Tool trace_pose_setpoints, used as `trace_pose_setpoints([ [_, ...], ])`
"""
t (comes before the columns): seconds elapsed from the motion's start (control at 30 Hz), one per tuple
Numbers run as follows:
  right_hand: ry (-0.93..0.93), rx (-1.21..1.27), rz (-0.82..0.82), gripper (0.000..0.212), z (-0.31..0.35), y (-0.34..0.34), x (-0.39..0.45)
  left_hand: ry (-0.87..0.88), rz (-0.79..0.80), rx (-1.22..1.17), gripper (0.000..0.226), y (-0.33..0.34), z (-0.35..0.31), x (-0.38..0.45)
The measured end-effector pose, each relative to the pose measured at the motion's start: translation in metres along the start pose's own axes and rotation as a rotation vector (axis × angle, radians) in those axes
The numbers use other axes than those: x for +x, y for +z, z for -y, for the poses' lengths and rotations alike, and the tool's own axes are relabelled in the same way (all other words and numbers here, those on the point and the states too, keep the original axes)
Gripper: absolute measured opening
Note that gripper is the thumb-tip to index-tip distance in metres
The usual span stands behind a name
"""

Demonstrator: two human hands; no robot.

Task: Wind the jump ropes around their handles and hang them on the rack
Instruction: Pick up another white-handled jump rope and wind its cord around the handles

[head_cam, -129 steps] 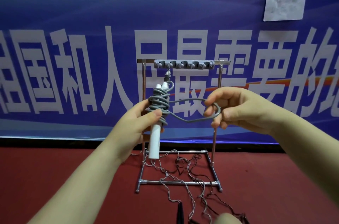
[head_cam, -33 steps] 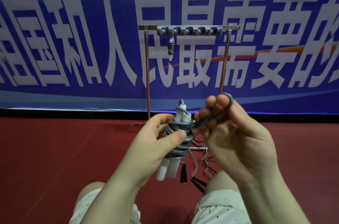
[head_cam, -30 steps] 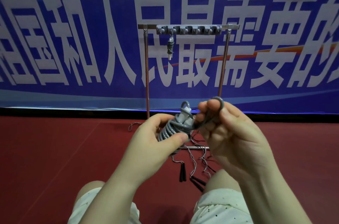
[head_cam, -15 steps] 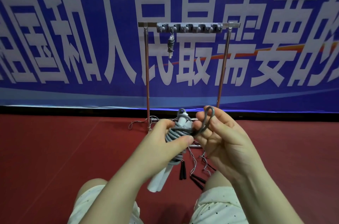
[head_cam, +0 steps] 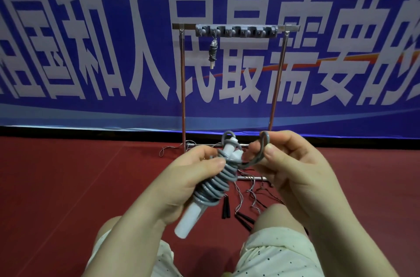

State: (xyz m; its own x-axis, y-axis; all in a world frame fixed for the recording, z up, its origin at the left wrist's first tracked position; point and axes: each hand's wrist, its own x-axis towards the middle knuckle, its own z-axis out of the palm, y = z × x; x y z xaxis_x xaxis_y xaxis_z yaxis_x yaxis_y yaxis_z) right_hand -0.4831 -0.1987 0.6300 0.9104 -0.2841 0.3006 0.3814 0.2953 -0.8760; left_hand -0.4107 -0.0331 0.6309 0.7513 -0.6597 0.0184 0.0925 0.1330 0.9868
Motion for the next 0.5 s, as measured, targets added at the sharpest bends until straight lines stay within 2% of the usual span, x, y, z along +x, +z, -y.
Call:
trace_pose_setpoints([
  [0.07, -0.002, -0.059, 0.013, 0.032, 0.001, -0.003, 0.000, 0.001, 0.014, -0.038, 0.034, -0.001, -0.001, -0.004],
  [0.13, 0.002, -0.144, 0.027, 0.012, 0.000, -0.001, 0.001, 0.017, -0.026, 0.052, 0.036, -0.001, 0.004, -0.004],
  [0.23, 0.027, -0.264, 0.051, 0.015, -0.004, -0.003, 0.004, 0.076, -0.063, 0.325, 0.043, 0.001, 0.008, -0.006],
  [0.3, 0.109, -0.198, 0.088, 0.011, -0.002, -0.006, 0.007, 0.111, -0.094, 0.392, 0.042, 0.002, 0.010, -0.008],
  [0.43, 0.271, -0.043, 0.191, 0.052, 0.002, -0.019, 0.016, 0.199, -0.127, 0.469, 0.037, 0.003, 0.014, -0.009],
  [0.5, 0.309, -0.020, 0.250, 0.053, 0.004, -0.023, 0.020, 0.234, -0.124, 0.482, 0.035, 0.006, 0.015, -0.009],
])
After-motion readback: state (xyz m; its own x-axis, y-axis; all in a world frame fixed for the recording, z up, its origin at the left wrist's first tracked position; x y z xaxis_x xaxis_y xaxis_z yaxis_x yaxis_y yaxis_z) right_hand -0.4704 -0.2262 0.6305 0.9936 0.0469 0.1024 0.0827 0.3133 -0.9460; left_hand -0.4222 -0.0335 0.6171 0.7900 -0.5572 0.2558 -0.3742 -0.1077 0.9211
